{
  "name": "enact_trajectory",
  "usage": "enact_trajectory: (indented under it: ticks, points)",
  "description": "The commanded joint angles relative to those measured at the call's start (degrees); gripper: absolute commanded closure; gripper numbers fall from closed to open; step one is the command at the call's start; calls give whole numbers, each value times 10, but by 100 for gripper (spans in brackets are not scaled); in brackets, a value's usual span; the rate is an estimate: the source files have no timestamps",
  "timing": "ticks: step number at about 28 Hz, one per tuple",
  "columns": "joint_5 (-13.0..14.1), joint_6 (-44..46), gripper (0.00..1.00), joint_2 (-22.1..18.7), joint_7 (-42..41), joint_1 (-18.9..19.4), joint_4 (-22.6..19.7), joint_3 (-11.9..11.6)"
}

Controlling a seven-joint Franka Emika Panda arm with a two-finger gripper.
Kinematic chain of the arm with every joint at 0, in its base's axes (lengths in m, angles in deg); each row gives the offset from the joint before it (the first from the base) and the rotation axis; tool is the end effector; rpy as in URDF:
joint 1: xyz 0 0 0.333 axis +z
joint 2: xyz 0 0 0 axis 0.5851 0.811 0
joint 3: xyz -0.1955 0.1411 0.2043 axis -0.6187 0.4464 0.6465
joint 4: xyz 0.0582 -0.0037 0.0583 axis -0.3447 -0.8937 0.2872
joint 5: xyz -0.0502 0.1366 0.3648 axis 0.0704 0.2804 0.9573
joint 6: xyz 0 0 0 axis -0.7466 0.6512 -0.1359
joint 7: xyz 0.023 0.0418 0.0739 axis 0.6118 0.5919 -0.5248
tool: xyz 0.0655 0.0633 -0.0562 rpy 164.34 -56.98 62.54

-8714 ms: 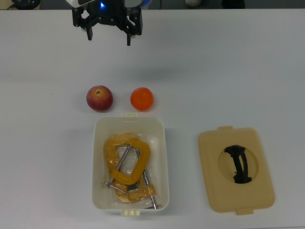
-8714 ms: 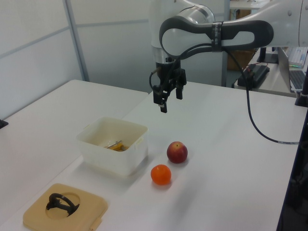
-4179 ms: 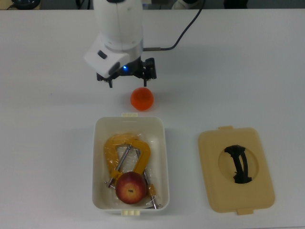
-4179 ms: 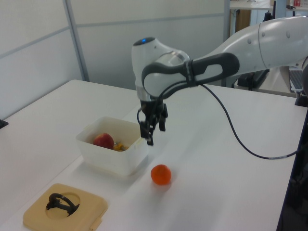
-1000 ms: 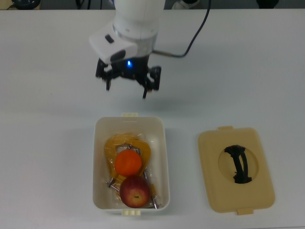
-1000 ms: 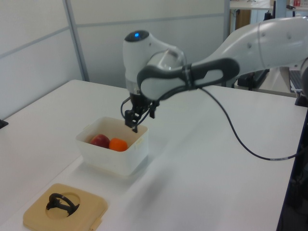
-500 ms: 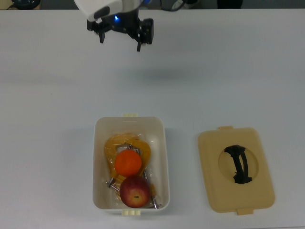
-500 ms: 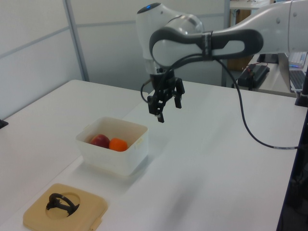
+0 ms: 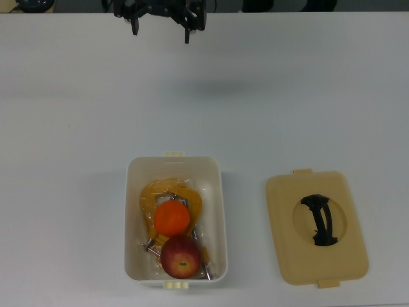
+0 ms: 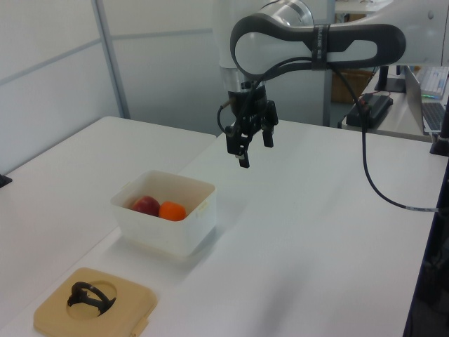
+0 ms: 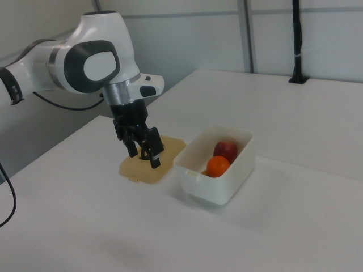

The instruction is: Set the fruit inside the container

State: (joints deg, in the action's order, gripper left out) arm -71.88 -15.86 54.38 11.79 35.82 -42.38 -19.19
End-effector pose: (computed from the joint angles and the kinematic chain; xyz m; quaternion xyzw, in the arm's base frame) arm 0.5754 0.0222 0.5941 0.9967 -0.0702 -0.0294 0.0297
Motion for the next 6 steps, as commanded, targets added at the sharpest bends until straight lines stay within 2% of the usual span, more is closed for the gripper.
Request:
enact_trajectory:
  ticks: [1,6]
  points:
    - [15,-51,0,-15,-20,-16,-22,-5]
    - [14,-83,0,-13,-22,-23,-22,-5]
